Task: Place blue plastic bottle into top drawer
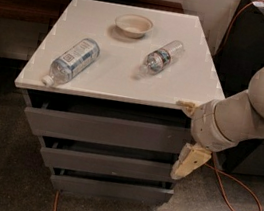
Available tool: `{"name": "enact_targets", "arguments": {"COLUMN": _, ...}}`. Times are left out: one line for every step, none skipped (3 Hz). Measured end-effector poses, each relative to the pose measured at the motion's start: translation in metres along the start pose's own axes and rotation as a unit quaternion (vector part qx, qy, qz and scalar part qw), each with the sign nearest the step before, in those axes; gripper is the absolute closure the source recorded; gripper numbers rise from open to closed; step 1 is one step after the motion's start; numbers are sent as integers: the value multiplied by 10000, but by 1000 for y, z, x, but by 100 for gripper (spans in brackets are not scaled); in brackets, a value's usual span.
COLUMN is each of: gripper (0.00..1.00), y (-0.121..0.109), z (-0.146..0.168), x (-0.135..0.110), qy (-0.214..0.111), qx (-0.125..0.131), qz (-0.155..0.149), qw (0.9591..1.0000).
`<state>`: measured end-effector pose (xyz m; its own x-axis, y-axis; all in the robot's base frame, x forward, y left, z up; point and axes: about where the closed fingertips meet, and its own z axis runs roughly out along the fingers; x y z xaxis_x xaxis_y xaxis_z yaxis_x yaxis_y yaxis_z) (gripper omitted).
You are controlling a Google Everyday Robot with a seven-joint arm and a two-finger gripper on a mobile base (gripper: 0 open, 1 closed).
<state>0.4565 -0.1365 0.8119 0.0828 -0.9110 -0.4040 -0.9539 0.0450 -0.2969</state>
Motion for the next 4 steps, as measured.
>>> {"name": "enact_targets", "arguments": {"gripper": 0, "y": 6, "z": 16, "x": -5, "qy": -233, "qx": -85, "qz": 45, "qw": 9997}}
{"name": "enact_targets", "arguments": {"gripper": 0, "y": 11, "z": 37, "x": -19, "qy": -485, "qx": -170, "qz": -108, "qw": 9986}}
{"name": "enact_targets", "arguments": {"gripper": 0, "y": 17, "z": 71, "x": -29, "qy": -664, "qx": -283, "qz": -242, "qw": 9971}}
{"name": "enact_targets", "arguments": {"gripper": 0, "y": 20, "z": 92, "x": -30, "qy": -719, "qx": -321, "qz": -305, "qw": 9964}}
